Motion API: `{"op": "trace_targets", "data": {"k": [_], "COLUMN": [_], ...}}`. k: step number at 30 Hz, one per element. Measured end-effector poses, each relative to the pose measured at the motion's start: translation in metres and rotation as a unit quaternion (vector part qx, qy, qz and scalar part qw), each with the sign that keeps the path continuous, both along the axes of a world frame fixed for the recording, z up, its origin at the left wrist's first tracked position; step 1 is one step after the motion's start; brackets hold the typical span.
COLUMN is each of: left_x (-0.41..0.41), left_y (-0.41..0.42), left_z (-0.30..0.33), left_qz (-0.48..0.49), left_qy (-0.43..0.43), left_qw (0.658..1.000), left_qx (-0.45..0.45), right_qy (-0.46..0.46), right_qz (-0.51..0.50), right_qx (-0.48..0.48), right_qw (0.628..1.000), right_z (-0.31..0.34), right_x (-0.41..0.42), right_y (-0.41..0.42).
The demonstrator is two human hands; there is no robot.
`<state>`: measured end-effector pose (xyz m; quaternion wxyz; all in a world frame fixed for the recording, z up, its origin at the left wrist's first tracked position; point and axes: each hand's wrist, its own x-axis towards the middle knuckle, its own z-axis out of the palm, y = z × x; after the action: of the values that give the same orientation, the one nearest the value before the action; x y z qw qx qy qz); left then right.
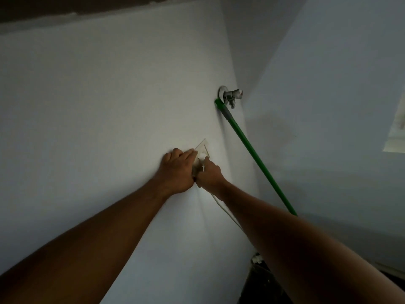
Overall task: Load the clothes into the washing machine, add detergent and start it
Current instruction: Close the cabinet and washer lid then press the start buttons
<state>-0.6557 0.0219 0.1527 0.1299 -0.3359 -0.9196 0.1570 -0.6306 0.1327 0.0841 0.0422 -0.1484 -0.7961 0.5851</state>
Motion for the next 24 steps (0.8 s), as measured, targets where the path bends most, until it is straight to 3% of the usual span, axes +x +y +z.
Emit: {"op": "trace_targets", "data": {"k": [5, 8, 12, 19, 24], "left_x": [0.002, 0.012, 0.02, 0.043, 0.084], "left_y": [-0.003, -0.003, -0.001, 0.003, 0.017], "left_z": [-0.015, -0.028, -0.026, -0.005, 0.012], "left_qz": [-0.004, -0.011, -0.03, -0.007, -0.029], "left_qy": [0.018, -0.003, -0.037, -0.072, -0.085], "left_qw": [1.0, 0.997, 0.983, 0.962, 0.946], "left_qx": [0.022, 0.082, 0.176, 0.262, 0.312], "right_qy": [0.002, -0.012, -0.008, 0.02, 0.052], "right_qz": [-0.018, 0.002, 0.007, -0.027, -0.037], "right_qx": [-0.012, 0.012, 0.087, 0.175, 0.313], "right_qw": [1.0, 1.0, 0.996, 0.984, 0.948], "right_z": [0.004, 0.011, 0.02, 0.037, 0.057], "right_x": [-0.002, 0.007, 0.029, 0.058, 0.099], "right_y": [-0.009, -0.004, 0.008, 0.044, 0.054]}}
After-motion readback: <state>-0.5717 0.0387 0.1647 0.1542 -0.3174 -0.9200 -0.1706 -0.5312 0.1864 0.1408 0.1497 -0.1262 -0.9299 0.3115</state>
